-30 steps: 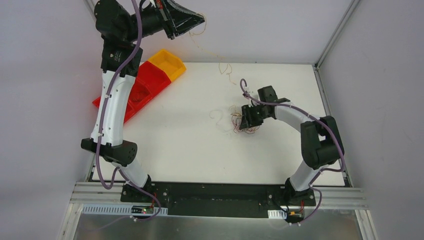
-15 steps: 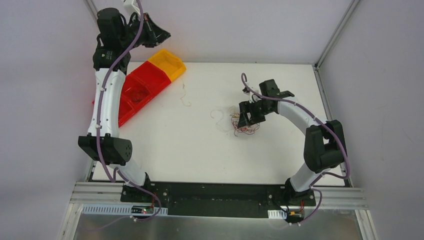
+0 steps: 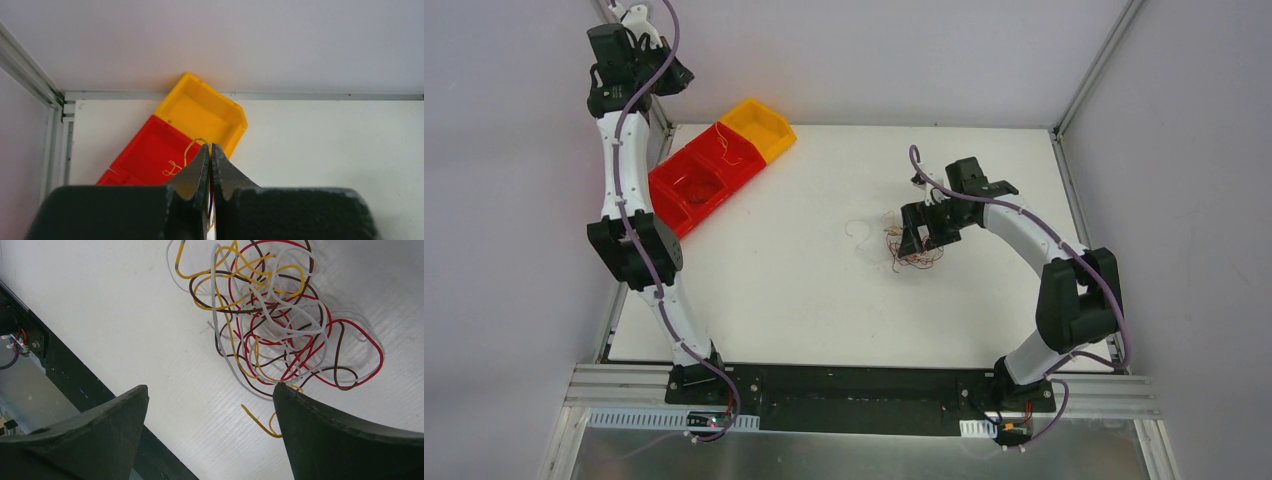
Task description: Untangle the cables
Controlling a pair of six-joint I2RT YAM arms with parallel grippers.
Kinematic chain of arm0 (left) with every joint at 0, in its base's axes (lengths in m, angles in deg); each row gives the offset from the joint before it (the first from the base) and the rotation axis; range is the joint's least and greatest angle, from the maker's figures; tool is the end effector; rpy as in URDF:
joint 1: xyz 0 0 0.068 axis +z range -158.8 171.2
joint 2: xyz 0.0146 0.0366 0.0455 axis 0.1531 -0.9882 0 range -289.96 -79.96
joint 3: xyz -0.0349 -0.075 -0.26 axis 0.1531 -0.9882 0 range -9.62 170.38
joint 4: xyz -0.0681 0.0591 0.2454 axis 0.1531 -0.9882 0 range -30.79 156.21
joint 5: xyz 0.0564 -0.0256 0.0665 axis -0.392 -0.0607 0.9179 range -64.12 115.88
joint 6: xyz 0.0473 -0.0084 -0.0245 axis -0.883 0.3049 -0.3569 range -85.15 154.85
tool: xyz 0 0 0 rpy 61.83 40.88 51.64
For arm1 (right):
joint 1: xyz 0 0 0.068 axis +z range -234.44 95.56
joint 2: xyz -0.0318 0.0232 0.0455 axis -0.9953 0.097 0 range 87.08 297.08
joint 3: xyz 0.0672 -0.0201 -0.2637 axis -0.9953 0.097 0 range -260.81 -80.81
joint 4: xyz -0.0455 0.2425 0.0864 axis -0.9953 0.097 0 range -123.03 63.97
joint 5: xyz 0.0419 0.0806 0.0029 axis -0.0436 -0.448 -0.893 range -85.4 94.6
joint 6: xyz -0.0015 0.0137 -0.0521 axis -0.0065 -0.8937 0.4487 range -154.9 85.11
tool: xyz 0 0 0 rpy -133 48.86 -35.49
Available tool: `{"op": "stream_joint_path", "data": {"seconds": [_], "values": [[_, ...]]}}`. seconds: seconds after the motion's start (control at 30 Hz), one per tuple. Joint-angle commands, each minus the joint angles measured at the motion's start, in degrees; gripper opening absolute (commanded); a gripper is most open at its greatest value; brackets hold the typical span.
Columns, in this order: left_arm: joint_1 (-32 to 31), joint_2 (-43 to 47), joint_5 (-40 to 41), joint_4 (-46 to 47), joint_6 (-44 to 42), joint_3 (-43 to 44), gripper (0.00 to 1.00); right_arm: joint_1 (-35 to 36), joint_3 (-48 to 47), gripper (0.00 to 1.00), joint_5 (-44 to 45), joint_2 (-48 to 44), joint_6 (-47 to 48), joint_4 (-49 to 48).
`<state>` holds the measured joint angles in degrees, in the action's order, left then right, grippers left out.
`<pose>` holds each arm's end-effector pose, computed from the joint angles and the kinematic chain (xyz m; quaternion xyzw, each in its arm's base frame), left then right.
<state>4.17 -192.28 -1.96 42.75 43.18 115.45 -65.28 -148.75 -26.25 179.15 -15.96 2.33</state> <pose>0.4417 0.0848 0.4508 0.0126 0.7629 -0.1600 0.6263 0.3065 0.1258 0.2420 -0.3696 0.8562 0.2571 0.2532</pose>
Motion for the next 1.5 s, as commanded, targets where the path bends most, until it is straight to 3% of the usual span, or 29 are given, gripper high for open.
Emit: {"op": "stream_joint_path", "data": {"seconds": [0.0, 0.37, 0.57, 0.93, 1.47], "values": [[0.4, -2.9, 0.4, 1.4, -3.9, 9.5, 0.0, -0.6, -2.0, 0.99, -0.1, -2.5, 1.2, 1.9], [-0.1, -9.1, -3.7, 2.8, -6.7, 7.5, 0.0, -1.6, -2.5, 0.99, 0.2, -1.7, 0.8, 2.0], [-1.6, -10.8, -11.4, 4.9, -9.8, 2.0, 0.0, -2.0, -3.3, 0.99, 0.3, -0.5, 0.1, 2.0], [-4.4, -12.0, -22.6, 4.5, -13.3, 1.0, 0.0, -2.7, -2.5, 0.99, 0.4, -0.7, 0.0, 2.1], [-7.2, -8.4, -21.4, -0.5, -23.3, -2.0, 0.0, -3.4, -2.5, 0.99, 0.0, -0.1, -0.4, 2.0]]}}
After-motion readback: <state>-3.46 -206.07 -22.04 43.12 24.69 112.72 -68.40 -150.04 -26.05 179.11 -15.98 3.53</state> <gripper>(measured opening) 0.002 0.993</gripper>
